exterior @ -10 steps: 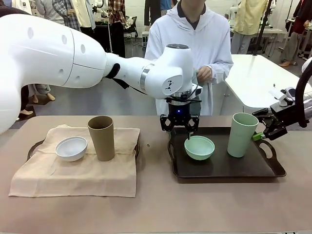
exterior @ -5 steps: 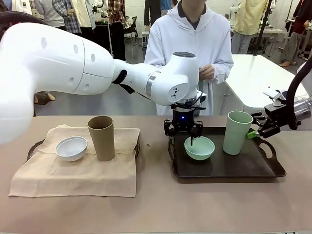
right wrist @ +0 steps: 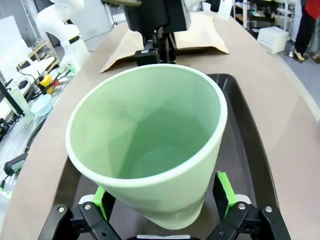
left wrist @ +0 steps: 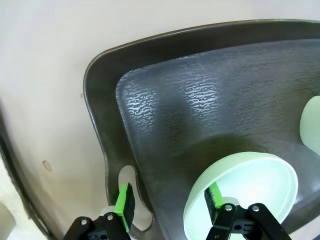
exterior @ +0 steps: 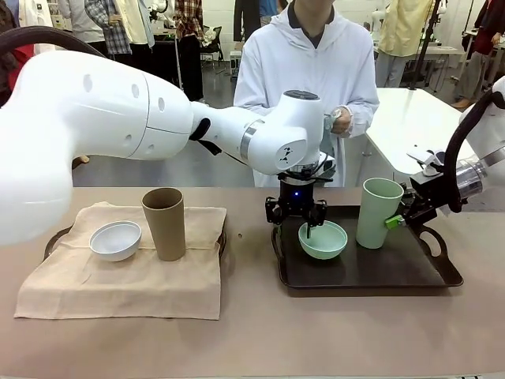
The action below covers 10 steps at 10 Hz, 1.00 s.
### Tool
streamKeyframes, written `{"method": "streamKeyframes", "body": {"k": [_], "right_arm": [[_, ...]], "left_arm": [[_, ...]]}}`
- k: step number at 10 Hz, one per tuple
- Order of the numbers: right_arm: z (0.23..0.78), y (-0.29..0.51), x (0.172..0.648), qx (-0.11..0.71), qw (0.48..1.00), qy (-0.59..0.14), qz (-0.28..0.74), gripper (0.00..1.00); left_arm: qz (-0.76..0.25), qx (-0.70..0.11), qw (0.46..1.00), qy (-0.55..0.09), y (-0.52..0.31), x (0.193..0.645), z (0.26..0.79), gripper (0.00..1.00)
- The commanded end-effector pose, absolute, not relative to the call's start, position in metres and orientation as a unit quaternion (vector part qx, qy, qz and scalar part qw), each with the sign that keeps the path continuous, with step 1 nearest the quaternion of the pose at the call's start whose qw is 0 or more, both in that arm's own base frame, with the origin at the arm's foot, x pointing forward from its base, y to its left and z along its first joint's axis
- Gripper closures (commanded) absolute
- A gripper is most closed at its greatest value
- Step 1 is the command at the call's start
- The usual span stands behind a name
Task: Set up a tray with a mat and arrange the tableware.
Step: Pick up the Picnic Bowl and Reusable plastic cup from the Handle tray in front of the human's position and hold them in the air.
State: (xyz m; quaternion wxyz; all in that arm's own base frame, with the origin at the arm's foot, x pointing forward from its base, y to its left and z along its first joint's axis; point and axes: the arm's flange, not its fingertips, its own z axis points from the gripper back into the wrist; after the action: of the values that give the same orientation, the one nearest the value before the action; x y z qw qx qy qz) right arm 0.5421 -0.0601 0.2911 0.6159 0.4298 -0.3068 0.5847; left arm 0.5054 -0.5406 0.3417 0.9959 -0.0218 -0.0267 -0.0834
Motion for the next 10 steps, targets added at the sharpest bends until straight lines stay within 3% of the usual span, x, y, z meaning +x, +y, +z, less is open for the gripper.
{"method": "streamKeyframes", "body": {"k": [1, 7, 8, 9, 10], "right_arm": [[0.292, -0.056, 0.542, 0.426, 0.609, -0.299, 0.599, 0.0], [0.286, -0.045, 0.547, 0.417, 0.591, -0.308, 0.618, 0.0], [0.285, -0.045, 0.546, 0.415, 0.587, -0.311, 0.622, 0.6], [0.285, -0.046, 0.547, 0.412, 0.584, -0.313, 0.626, 0.6], [0.284, -0.046, 0.546, 0.412, 0.582, -0.313, 0.628, 1.0]], "left_arm": [[-0.07, -0.009, 0.997, -0.028, -0.549, 0.51, 0.341, 0.26], [-0.074, -0.027, 0.997, -0.013, -0.561, 0.502, 0.332, 0.26], [-0.076, -0.025, 0.997, -0.012, -0.562, 0.5, 0.333, 0.83], [-0.073, -0.028, 0.997, -0.014, -0.562, 0.5, 0.335, 0.83], [-0.071, -0.031, 0.997, -0.02, -0.564, 0.497, 0.34, 1.0]]}}
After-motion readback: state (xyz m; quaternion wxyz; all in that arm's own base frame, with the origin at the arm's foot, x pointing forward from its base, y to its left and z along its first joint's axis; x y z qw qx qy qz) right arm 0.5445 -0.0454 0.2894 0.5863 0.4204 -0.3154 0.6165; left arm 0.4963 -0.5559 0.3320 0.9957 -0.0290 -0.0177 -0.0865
